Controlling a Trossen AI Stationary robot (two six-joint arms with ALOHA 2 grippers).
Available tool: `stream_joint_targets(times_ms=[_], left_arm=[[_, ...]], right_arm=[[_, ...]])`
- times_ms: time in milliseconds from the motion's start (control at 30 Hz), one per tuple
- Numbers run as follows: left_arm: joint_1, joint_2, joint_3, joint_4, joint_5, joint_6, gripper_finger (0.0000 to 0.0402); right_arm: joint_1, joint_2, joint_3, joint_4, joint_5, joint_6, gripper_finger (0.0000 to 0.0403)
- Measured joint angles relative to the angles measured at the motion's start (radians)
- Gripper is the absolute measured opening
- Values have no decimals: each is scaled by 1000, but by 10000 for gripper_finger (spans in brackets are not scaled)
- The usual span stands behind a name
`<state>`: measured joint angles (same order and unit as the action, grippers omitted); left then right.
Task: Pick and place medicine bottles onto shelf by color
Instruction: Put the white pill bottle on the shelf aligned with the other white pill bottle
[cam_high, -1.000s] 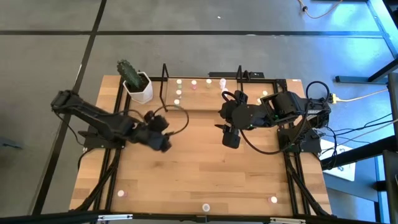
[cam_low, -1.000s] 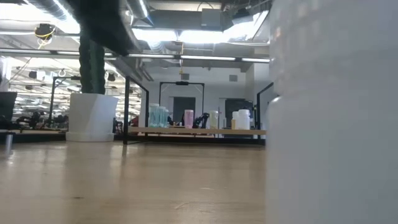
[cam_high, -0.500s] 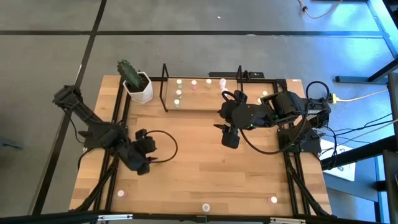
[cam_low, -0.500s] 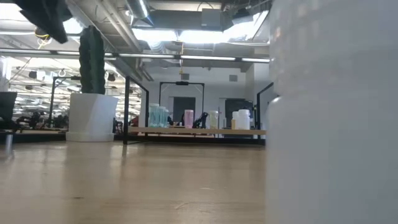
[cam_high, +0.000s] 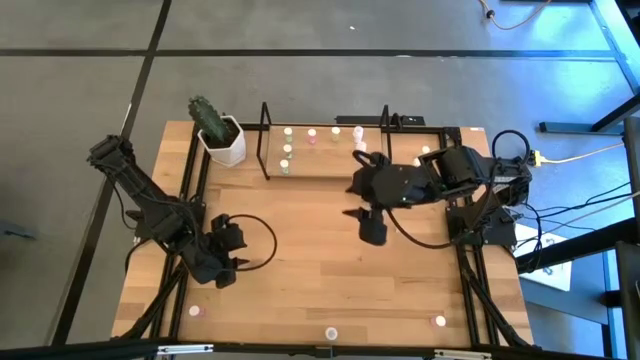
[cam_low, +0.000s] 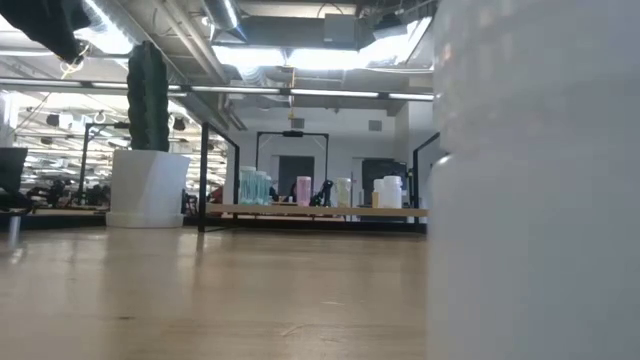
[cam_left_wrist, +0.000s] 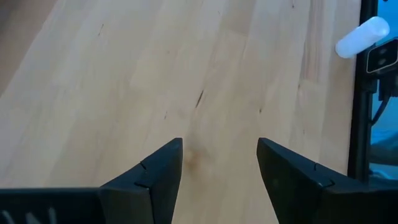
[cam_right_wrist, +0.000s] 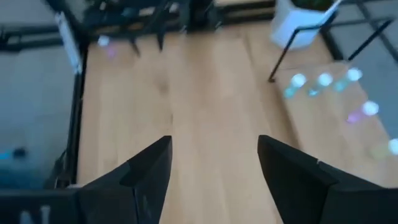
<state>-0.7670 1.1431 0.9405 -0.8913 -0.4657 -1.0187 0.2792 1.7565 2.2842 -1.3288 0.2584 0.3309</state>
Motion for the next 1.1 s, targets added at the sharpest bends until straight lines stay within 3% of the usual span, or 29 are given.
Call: stream_joint_targets(times_ms=[267, 533, 733, 1100], left_arm=[[-7, 0, 0, 1, -45, -3, 201], [-7, 0, 0, 0, -47, 7, 201], [-7, 0, 0, -17, -47, 43, 201], [-7, 0, 0, -16, -46, 110, 200]], right_arm=[[85, 3, -173, 23, -63, -212, 239], [118, 3, -381, 157, -219, -178, 239], [128, 3, -535, 362, -330, -143, 239], [163, 3, -701, 665, -339, -10, 239]])
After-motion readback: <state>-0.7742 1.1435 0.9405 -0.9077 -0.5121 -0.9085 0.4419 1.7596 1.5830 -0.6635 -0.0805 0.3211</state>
